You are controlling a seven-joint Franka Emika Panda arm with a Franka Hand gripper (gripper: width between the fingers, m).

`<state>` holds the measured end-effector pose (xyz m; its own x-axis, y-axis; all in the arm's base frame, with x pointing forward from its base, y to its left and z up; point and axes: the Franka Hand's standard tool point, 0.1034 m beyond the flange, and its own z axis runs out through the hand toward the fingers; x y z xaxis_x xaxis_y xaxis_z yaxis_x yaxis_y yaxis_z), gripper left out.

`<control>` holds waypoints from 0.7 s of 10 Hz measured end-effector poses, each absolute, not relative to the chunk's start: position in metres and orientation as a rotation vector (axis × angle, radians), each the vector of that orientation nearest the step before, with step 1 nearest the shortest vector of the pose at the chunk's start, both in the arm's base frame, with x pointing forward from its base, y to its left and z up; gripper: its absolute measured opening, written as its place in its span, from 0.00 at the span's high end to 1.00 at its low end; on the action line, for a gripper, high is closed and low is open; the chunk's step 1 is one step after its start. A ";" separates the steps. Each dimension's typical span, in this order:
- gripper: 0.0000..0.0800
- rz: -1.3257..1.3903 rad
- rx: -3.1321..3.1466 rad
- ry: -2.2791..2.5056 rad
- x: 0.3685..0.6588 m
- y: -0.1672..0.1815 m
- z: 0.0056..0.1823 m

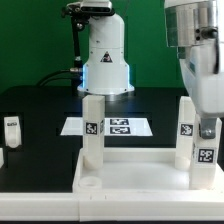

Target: Assemble desk

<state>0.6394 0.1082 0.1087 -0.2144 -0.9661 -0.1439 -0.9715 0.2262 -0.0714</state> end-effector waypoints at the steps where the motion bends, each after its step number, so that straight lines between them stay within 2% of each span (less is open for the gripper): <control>1: 0.64 0.055 -1.792 2.387 0.640 0.106 0.109; 4: 0.64 0.054 -1.761 2.413 0.640 0.104 0.109; 5: 0.41 0.051 -1.765 2.406 0.641 0.103 0.111; 6: 0.41 0.021 -1.866 2.302 0.647 0.092 0.126; 7: 0.23 -0.016 -1.912 2.227 0.654 0.074 0.148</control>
Offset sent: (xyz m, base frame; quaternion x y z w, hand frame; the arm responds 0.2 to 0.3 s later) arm 0.0000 0.0000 0.0000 0.0000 0.0000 0.0000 1.0000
